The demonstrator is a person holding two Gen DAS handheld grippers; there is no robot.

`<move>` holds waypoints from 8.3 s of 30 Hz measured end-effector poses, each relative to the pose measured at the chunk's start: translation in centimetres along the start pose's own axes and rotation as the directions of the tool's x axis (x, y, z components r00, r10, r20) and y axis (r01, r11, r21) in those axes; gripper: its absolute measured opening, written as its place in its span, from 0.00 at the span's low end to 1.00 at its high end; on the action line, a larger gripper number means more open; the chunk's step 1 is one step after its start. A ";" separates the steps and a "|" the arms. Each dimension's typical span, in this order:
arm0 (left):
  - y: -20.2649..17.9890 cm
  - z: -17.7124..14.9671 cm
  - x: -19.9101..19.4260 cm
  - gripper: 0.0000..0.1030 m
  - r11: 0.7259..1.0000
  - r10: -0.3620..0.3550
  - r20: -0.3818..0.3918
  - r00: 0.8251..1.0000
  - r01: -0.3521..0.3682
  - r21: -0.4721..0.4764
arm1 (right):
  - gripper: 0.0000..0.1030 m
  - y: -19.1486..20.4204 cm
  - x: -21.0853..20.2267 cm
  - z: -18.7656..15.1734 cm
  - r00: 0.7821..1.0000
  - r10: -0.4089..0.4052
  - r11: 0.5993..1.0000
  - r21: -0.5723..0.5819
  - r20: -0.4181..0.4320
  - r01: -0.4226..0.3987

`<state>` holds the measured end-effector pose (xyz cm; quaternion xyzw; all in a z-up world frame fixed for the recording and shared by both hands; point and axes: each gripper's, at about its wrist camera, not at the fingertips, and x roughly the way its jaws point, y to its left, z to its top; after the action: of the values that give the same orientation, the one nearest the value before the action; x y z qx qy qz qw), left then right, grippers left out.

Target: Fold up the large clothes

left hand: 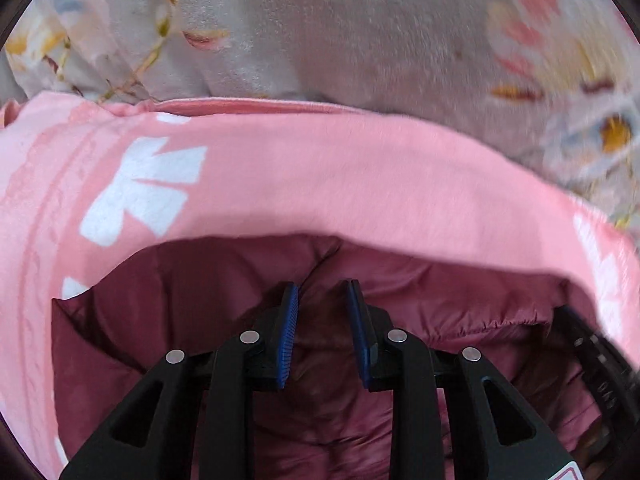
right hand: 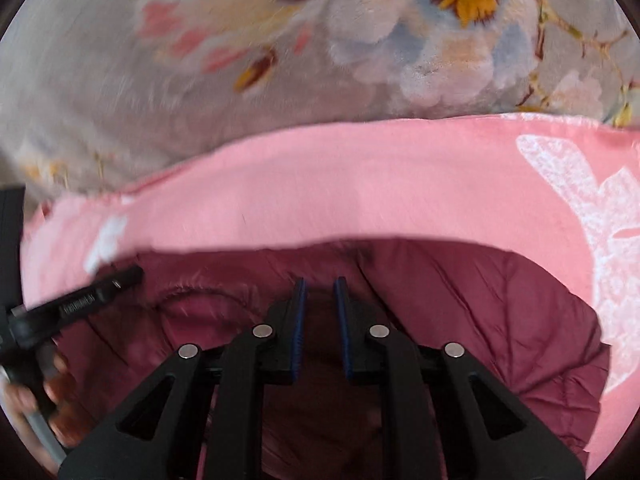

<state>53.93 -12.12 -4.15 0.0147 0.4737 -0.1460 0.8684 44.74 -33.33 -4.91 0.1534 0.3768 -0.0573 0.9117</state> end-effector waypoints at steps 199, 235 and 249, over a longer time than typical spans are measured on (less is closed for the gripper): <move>-2.2 -24.1 -11.6 0.44 0.963 0.215 0.150 0.965 -0.235 0.130 | 0.19 6.8 -12.8 -22.2 0.998 -0.045 0.993 -0.109 -0.036 0.041; 12.2 -25.7 -18.3 0.60 0.956 0.230 0.107 0.967 -0.205 -0.209 | 0.24 2.4 -23.2 -24.2 0.990 -0.118 0.993 0.028 0.079 0.116; 20.3 -38.3 -25.4 0.68 0.887 0.050 -0.006 0.999 -0.047 -0.460 | 0.24 12.7 -22.4 -32.0 0.994 0.072 0.993 -0.089 -0.076 -0.079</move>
<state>15.11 19.63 -6.57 -0.1798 0.4915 -0.0082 0.8521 10.17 -11.25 -7.52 0.1274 0.4060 0.0003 0.9049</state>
